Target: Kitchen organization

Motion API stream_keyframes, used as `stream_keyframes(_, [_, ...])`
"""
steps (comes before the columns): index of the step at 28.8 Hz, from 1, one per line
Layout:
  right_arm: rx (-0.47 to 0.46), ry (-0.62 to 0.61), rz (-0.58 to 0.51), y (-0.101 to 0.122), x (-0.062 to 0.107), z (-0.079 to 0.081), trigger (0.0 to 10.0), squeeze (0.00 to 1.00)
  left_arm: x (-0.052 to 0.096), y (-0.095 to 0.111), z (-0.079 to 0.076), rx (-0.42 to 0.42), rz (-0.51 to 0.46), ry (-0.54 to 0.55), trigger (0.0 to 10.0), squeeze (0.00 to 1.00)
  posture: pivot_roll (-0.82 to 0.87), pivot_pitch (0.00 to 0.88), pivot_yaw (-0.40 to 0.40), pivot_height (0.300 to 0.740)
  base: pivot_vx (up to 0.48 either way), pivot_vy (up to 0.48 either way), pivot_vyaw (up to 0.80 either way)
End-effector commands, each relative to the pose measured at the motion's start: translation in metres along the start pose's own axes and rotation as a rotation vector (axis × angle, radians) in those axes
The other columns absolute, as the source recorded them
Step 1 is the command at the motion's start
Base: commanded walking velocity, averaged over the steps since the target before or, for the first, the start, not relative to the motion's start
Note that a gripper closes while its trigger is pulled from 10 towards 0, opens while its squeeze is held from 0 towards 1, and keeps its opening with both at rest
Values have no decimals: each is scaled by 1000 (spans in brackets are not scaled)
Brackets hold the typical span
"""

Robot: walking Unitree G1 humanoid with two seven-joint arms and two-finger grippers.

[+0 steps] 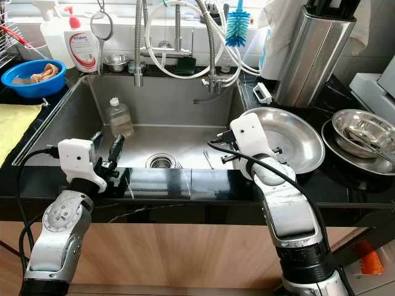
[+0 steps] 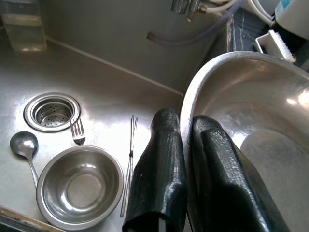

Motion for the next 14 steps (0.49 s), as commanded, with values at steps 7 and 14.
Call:
stream_keyframes(7, [41,62,-192,34,1,9,10000,0,4,-7,-1,11,20,15,10000,0,-101,0,-59,706,0,0,0])
stream_keyframes(14, [48,204,-379,65,6,26,10000,0,3,-7,-2,18,14,21,10000,0,-107,0,-61,706,0,0,0])
Point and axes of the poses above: a point about 5 cm out from each wrist's last joint towards the gripper, its own x axis pointing back from the gripper into the wrist, its own y axis along the axis of the wrist's last joint, z = x × y, the point moved 2 cm from there along -x, pointing out of the wrist towards the gripper, and after that the axes turned 2 degrees about x, right-handed, at the moved point
